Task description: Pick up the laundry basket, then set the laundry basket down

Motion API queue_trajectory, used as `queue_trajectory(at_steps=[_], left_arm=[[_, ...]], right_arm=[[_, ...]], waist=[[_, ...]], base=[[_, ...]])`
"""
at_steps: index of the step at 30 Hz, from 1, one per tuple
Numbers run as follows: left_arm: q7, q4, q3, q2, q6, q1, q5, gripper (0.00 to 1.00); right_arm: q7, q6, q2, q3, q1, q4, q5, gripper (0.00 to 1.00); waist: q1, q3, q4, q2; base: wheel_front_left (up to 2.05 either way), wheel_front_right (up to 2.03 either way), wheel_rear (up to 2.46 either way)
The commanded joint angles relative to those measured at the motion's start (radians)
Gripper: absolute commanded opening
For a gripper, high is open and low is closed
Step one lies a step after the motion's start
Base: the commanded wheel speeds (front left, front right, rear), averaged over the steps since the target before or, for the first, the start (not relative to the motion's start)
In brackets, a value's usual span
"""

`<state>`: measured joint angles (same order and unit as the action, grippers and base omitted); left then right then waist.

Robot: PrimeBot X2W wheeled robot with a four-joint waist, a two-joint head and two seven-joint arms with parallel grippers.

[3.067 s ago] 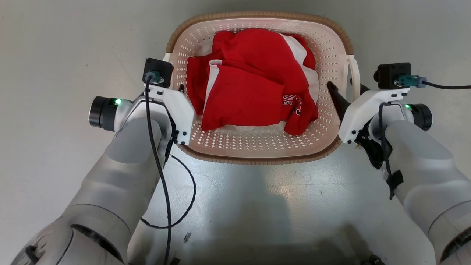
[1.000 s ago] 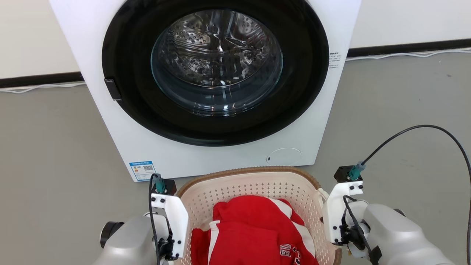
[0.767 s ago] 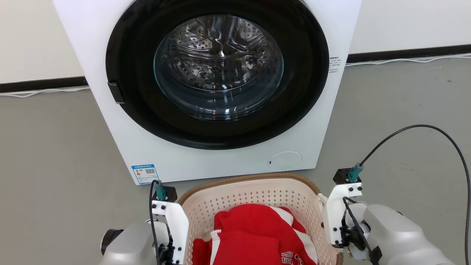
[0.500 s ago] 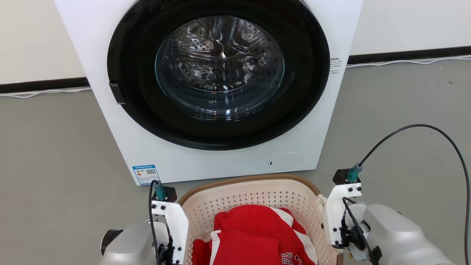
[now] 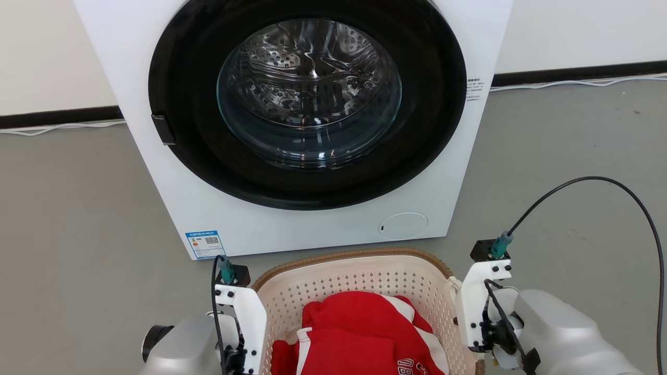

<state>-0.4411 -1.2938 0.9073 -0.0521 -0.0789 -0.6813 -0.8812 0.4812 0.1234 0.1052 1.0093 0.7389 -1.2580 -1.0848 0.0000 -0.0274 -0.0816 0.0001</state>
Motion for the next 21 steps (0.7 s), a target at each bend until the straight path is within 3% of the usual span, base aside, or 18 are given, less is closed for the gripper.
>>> queue_trajectory(at_steps=[1, 21], left_arm=[[-0.004, 0.003, -0.009, -0.029, 0.007, -0.029, 0.000, 0.00], [0.002, 0.003, 0.003, -0.027, 0.019, -0.040, -0.004, 0.00]], right_arm=[[-0.007, 0.007, -0.001, 0.009, 0.024, 0.025, -0.007, 0.00], [-0.023, 0.007, 0.003, 0.028, 0.026, 0.046, -0.026, 0.00]], waist=[[0.0000, 0.001, 0.000, -0.0001], [0.0000, 0.031, 0.005, -0.0001]], base=[[0.00, 0.00, 0.00], [0.00, 0.00, 0.00]])
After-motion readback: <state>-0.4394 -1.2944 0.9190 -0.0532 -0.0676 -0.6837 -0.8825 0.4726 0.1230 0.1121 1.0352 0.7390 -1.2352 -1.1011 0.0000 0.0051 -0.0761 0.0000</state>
